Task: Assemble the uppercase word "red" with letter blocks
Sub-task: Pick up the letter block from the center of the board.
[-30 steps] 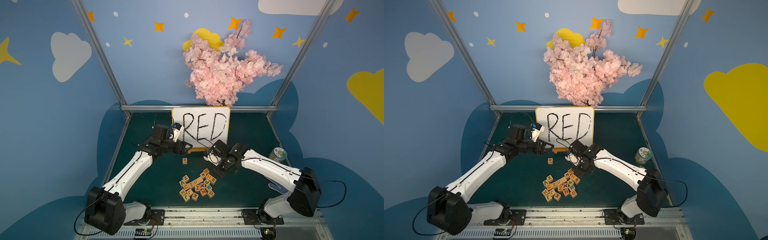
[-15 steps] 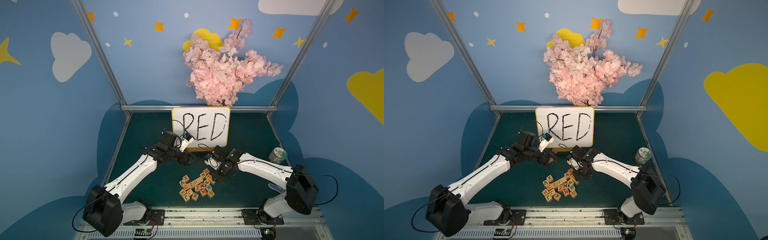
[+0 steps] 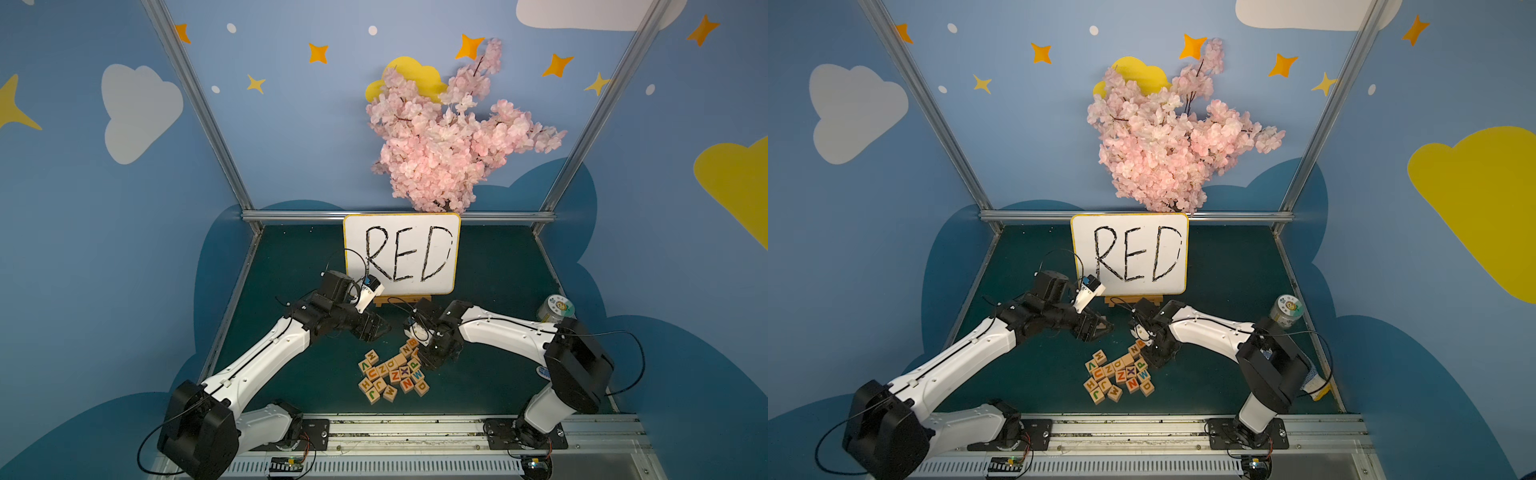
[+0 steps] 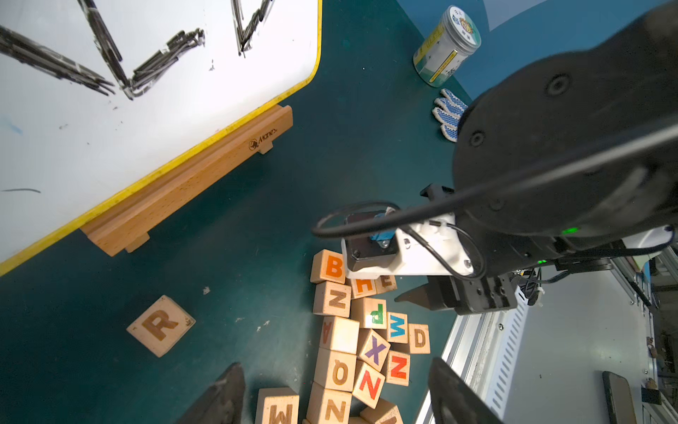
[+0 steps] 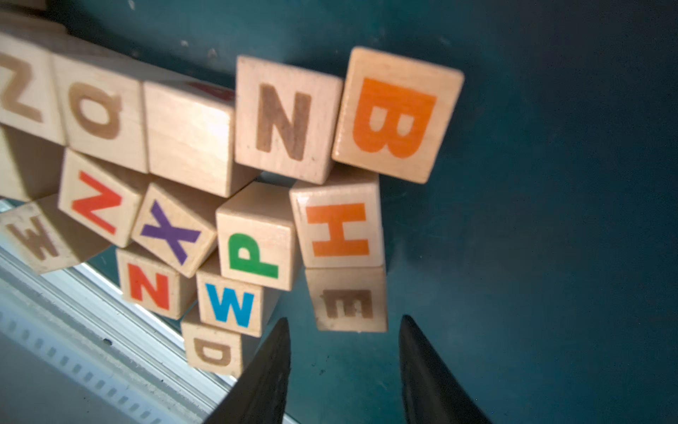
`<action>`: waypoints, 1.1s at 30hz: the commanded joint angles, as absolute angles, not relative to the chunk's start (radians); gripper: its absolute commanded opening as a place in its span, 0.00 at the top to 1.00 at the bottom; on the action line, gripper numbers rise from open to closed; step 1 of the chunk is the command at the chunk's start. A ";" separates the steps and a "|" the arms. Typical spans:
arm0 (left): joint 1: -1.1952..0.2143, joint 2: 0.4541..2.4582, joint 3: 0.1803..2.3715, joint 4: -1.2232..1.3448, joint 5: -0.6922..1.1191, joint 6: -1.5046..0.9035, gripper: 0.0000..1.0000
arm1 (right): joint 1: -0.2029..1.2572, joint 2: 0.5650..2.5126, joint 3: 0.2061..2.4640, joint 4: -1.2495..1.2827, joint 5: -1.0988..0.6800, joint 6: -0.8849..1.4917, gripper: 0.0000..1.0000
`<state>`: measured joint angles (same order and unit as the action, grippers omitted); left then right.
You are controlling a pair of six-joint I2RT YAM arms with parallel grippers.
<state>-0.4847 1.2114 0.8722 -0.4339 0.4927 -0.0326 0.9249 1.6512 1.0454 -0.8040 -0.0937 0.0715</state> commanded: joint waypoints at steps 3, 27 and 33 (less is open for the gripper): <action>-0.486 1.206 0.874 -0.442 0.486 -0.028 0.22 | 0.931 1.674 1.072 -0.798 -0.075 0.066 0.52; -0.486 1.191 0.876 -0.459 0.436 -0.001 0.23 | 0.929 1.722 1.131 -0.862 -0.049 0.030 0.72; -0.486 1.151 0.867 -0.468 0.352 0.003 0.23 | 0.915 1.693 1.185 -0.968 -0.009 -0.007 0.77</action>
